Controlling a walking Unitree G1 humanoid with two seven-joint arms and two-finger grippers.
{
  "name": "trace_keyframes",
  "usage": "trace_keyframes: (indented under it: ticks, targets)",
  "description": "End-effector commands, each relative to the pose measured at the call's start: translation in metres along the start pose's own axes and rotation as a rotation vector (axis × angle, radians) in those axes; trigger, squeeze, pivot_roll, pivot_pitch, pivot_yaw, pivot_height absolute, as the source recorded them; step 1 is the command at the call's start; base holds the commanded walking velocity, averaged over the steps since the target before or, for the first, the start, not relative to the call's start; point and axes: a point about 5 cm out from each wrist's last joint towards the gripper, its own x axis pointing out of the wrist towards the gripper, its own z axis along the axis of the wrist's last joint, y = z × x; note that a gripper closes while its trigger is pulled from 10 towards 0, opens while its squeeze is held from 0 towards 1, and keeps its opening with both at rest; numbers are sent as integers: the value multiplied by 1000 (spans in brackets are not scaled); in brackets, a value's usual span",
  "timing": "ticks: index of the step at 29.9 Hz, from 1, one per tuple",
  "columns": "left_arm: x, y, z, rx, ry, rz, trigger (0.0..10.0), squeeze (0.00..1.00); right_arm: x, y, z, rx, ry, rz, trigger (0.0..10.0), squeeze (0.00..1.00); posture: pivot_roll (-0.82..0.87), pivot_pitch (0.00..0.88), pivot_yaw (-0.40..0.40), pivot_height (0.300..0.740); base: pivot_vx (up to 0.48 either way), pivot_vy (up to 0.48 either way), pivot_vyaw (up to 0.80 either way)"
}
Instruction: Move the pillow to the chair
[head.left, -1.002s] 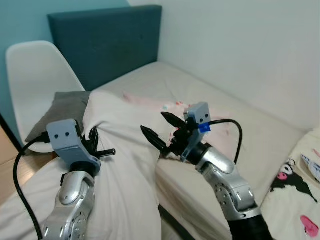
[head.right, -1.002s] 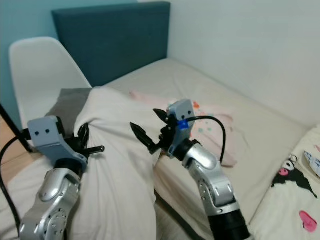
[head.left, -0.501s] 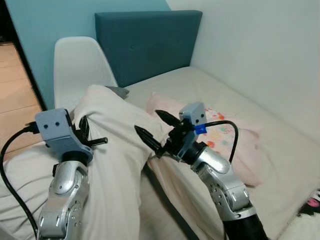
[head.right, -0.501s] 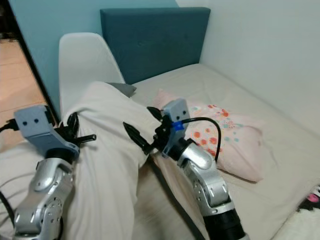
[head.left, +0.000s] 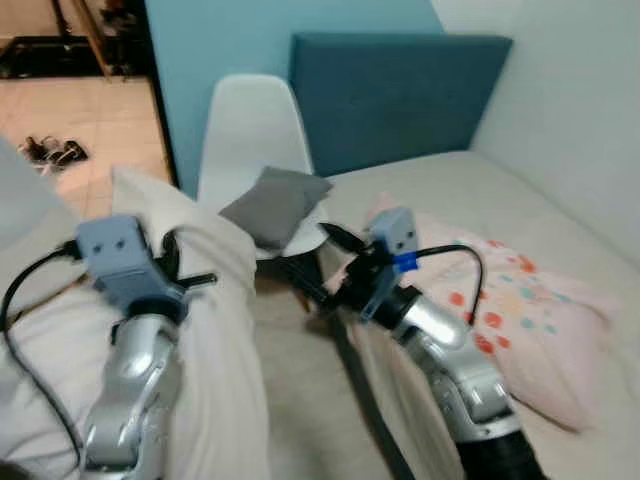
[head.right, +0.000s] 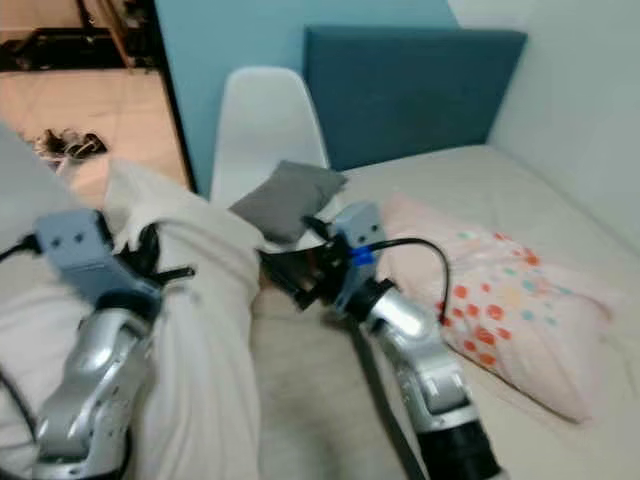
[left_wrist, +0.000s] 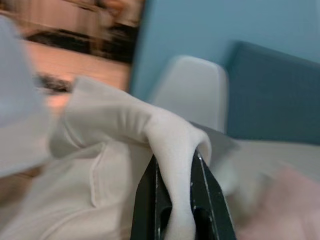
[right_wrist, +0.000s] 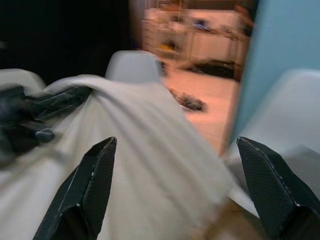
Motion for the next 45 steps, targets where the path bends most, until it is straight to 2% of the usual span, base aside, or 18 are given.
trace_keyframes:
  ticks: [1, 17, 27, 40, 45]
  targets:
    - [1, -12, 15, -13, -99, -57, 10000, 0, -4, -3, -2, -8, 15, -7, 10000, 0, -58, 0, -108, 740, 0, 0, 788]
    - [-2, -15, 9, 4, -78, -82, 10000, 0, -3, -5, -1, 7, 5, -6, 10000, 0, -59, 0, -110, 740, 0, 0, 773]
    - [-2, -20, 10, 11, -87, -112, 10000, 0, -1, -7, -1, 38, 12, -22, 10000, 0, -59, 0, -110, 740, 307, 0, 0]
    - [2, -19, 18, 24, -116, -122, 10000, 0, -1, -5, 0, 29, 8, 6, 10000, 0, -56, 0, -111, 740, 384, 0, 0]
    - [2, -20, 18, 25, -119, -122, 10000, 0, -2, -1, 1, -1, 17, 44, 10000, 0, -57, 0, -112, 740, 379, 0, 794]
